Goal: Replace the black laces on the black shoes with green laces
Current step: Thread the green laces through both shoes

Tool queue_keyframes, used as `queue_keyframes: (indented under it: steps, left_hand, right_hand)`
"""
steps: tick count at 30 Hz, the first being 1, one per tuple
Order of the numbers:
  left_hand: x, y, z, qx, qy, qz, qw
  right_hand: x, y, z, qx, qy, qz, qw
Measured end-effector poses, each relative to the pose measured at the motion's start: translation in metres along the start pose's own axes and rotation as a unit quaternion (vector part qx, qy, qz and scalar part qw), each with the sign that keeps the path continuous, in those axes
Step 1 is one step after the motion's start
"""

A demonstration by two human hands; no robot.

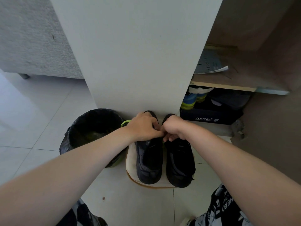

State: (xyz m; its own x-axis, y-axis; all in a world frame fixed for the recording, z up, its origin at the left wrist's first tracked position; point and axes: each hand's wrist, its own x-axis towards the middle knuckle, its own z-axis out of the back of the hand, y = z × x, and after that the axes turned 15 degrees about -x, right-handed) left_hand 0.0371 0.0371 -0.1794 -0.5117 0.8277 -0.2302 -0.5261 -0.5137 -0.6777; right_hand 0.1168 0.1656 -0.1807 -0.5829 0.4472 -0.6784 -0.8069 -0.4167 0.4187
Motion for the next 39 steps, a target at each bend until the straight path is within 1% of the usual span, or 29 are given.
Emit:
queue_keyframes:
  steps: [2,4,7,9,12,13,14,15,16,17,18,19,21,23,24,26,27,28,30,32,33,35,36,37,39]
  left_hand:
    - [0.0,-0.004,-0.002,0.027,0.0,-0.003,1.0]
    - [0.001,-0.005,-0.003,0.038,0.016,0.003,0.999]
    - [0.002,-0.004,0.0,0.011,0.028,0.027,0.999]
    - [0.003,-0.002,0.0,0.005,0.015,0.023,1.0]
    - [0.002,0.001,-0.002,0.025,-0.003,0.008,1.0]
    - [0.002,0.003,-0.002,0.03,-0.003,0.008,1.0]
    - [0.002,0.004,-0.001,0.032,-0.001,0.01,0.999]
    - [0.002,0.005,0.0,0.031,0.0,0.011,0.999]
    - [0.003,0.007,0.0,0.028,0.002,0.012,1.0]
    - [0.003,0.008,0.0,0.024,0.005,0.011,1.0]
    - [0.003,0.009,0.0,0.02,0.009,0.009,1.0]
    - [0.003,0.011,-0.001,0.016,0.013,0.006,1.0]
    - [0.003,0.014,-0.002,0.007,0.012,-0.001,1.0]
    - [0.004,0.016,0.0,-0.004,0.009,0.0,1.0]
    - [0.004,0.018,0.0,-0.005,0.009,0.002,1.0]
    - [0.004,0.019,0.002,-0.004,0.015,0.014,1.0]
    - [0.004,0.019,0.003,-0.009,0.02,0.022,1.0]
    - [0.004,0.02,0.004,-0.02,0.025,0.029,0.999]
    - [0.003,0.02,0.005,-0.045,0.037,0.035,0.998]
    - [0.002,0.02,0.006,-0.053,0.043,0.039,0.997]
    - [0.002,0.02,0.005,-0.052,0.043,0.04,0.997]
    - [0.002,0.019,0.003,-0.044,0.042,0.039,0.997]
    - [0.002,0.018,0.002,-0.039,0.041,0.038,0.998]
    - [0.003,0.017,0.001,-0.036,0.04,0.038,0.998]
    - [0.002,0.016,0.002,-0.037,0.041,0.04,0.998]
  right_hand:
    - [-0.001,0.001,0.0,0.037,-0.019,-0.013,0.999]
    - [0.003,0.0,0.002,0.106,-0.056,-0.031,0.992]
    - [0.009,-0.001,0.007,0.252,-0.112,-0.035,0.961]
    - [0.006,0.003,0.007,0.317,-0.116,-0.012,0.941]
    - [-0.001,0.008,0.006,0.402,-0.103,0.017,0.909]
    - [-0.001,0.009,0.008,0.421,-0.108,0.017,0.9]
    - [-0.001,0.008,0.013,0.416,-0.122,0.022,0.901]
    - [0.001,0.006,0.018,0.364,-0.153,0.036,0.918]
    - [0.002,0.003,0.023,0.264,-0.2,0.065,0.941]
    - [0.002,0.0,0.026,0.137,-0.239,0.1,0.956]
    - [0.0,-0.003,0.028,0.009,-0.253,0.136,0.958]
    - [-0.003,-0.005,0.028,-0.103,-0.239,0.164,0.951]
    - [-0.008,-0.005,0.021,-0.259,-0.181,0.191,0.929]
    - [-0.017,0.001,0.014,-0.351,-0.143,0.188,0.906]
    - [-0.021,0.004,0.015,-0.385,-0.148,0.184,0.892]
    - [-0.028,0.007,0.025,-0.427,-0.184,0.175,0.868]
    - [-0.03,0.006,0.033,-0.415,-0.213,0.16,0.87]
    - [-0.03,0.004,0.042,-0.374,-0.242,0.13,0.886]
    - [-0.03,-0.002,0.058,-0.239,-0.294,0.058,0.923]
    - [-0.025,-0.009,0.063,-0.088,-0.327,0.013,0.941]
    - [-0.025,-0.01,0.062,-0.01,-0.333,0.014,0.943]
    - [-0.028,-0.007,0.055,0.142,-0.315,0.051,0.937]
    - [-0.03,-0.004,0.051,0.213,-0.289,0.075,0.93]
    - [-0.032,0.0,0.048,0.279,-0.248,0.095,0.923]
    - [-0.036,0.007,0.042,0.389,-0.134,0.129,0.902]
